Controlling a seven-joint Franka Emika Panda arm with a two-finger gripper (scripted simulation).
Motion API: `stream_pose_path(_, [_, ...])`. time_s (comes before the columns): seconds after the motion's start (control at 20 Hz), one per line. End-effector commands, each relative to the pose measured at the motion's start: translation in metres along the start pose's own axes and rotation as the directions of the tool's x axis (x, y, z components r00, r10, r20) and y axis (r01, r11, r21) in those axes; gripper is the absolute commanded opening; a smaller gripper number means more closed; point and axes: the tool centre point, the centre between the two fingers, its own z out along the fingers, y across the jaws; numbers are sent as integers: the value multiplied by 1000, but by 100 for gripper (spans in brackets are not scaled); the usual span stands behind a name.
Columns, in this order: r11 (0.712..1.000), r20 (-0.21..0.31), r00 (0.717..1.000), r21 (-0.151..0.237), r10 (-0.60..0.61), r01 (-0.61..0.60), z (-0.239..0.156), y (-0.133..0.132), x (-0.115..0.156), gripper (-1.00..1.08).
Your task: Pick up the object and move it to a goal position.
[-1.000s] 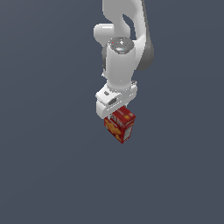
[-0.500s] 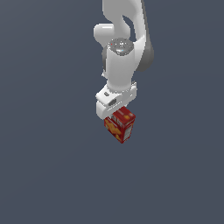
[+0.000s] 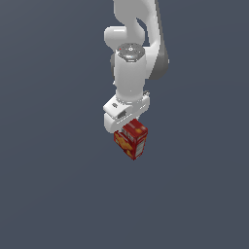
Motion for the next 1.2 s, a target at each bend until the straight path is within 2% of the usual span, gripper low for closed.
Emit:
stream_pose_path(0.0, [1000, 0, 1000, -1, 3, -3, 0, 12, -7, -100])
stream_pose_path(0.3, [1000, 1, 1000, -1, 3, -3, -1, 56, -28, -100])
stream_pose_path(0.9, [1000, 1, 1000, -1, 2, -2, -3, 174, -83, -100])
stream_pose_path(1.15, [1000, 1, 1000, -1, 2, -2, -3, 206, -97, -100])
